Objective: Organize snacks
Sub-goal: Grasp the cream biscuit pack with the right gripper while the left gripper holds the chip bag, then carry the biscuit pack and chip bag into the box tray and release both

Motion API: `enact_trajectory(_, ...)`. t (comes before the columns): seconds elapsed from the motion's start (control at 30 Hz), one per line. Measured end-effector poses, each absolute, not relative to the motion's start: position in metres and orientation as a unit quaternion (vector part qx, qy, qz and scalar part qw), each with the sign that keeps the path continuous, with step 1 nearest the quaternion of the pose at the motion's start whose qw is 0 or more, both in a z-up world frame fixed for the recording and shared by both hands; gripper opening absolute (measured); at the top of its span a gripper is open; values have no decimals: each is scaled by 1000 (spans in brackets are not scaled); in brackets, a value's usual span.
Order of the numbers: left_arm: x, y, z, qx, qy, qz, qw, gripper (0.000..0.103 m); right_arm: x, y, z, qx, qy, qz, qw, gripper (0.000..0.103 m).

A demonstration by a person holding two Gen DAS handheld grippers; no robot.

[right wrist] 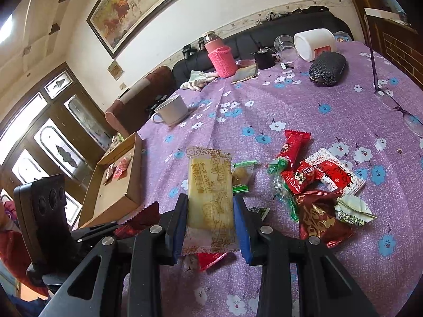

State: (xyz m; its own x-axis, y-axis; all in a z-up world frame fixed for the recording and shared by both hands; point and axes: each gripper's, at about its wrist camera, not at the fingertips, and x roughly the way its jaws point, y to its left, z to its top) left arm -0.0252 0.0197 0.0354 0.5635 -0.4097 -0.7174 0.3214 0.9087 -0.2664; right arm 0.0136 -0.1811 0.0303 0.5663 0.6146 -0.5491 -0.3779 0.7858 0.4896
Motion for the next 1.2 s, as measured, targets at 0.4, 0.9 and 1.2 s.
enact_trajectory(0.4,-35,37,56,-64,393,-192,897,36,11,-179,32,158,361,296,870,36)
enact_trajectory(0.9,-50,110,89,-110,345,-138,922,36,7,-163,38,164,376,307,859,36)
enact_trajectory(1.2,-56,172,95,-148,325,-85,930,37,-5,-114,60,137,382,351,844,37)
